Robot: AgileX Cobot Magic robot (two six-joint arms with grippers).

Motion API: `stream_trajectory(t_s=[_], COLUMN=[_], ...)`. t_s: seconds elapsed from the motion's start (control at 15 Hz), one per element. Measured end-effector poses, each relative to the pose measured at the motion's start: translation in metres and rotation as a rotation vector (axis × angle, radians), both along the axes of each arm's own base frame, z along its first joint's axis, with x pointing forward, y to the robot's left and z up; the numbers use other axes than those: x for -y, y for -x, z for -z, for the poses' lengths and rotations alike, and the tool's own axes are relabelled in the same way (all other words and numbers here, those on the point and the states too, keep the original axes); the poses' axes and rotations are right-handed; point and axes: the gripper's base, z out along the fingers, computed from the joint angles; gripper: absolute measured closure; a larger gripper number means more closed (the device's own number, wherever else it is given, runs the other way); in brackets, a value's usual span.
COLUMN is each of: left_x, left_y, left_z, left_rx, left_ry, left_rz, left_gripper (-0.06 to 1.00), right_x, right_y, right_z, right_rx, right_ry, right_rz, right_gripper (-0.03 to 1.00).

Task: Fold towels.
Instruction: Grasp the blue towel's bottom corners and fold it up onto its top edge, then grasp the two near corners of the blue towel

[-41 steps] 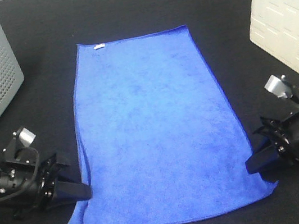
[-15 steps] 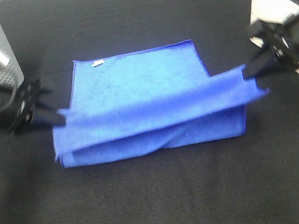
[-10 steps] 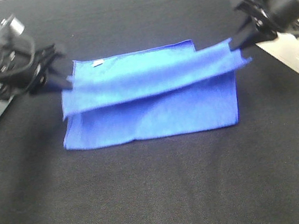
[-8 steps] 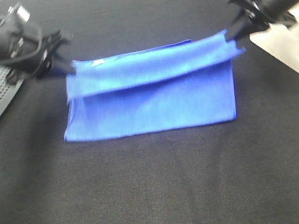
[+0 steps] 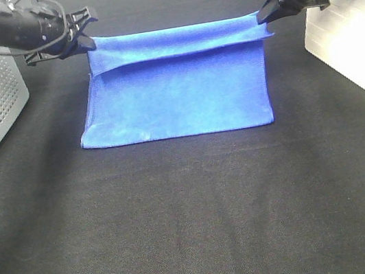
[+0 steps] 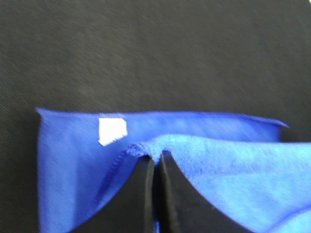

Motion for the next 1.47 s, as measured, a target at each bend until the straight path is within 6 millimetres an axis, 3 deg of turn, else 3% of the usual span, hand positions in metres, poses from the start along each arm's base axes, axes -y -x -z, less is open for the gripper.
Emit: stream_trajectory(t_s=[0.4, 0.53, 0.67, 0.73, 0.8, 0.93, 1.13, 1.27, 1.47], left_x=[-0.005, 0.001, 0.006, 0.006, 0.006, 0.006, 0.009, 0.007, -0.002], left_y=[-0.011, -0.013, -0.014, -0.014, -0.015, -0.015, -0.003, 0.007, 0.03], left_z=[0.037, 0.045, 0.047, 0.047, 0.045, 0.038, 0.025, 0.03, 0.044], left_rx=[0.023, 0.023, 0.034, 0.034, 0.048, 0.058, -0.024, -0.146, -0.388], left_ry=[-0.062, -0.065, -0.068, -0.068, -0.073, -0.08, -0.109, -0.096, -0.105], left_rz=[-0.079, -0.072, -0.07, -0.07, -0.083, -0.067, 0.112, 0.195, 0.171], left_gripper=[0.94, 0.88, 0.65, 0.65, 0.43, 0.23, 0.23, 0.24, 0.25], right_x=[-0.022, -0.023, -0.022, -0.022, -0.022, -0.025, -0.03, -0.029, -0.029], right_y=[-0.016, -0.017, -0.018, -0.018, -0.016, -0.01, 0.003, 0.01, 0.022], right_z=[0.043, 0.052, 0.052, 0.052, 0.053, 0.051, 0.039, 0.033, 0.036], right_rx=[0.052, 0.055, 0.059, 0.059, 0.046, -0.009, -0.102, -0.196, -0.34], right_ry=[0.114, 0.134, 0.139, 0.139, 0.141, 0.128, 0.101, 0.092, 0.069], right_rz=[0.019, 0.023, 0.025, 0.025, 0.014, -0.039, -0.122, -0.103, -0.076], right_gripper=[0.97, 0.88, 0.6, 0.6, 0.4, 0.31, 0.29, 0.29, 0.29])
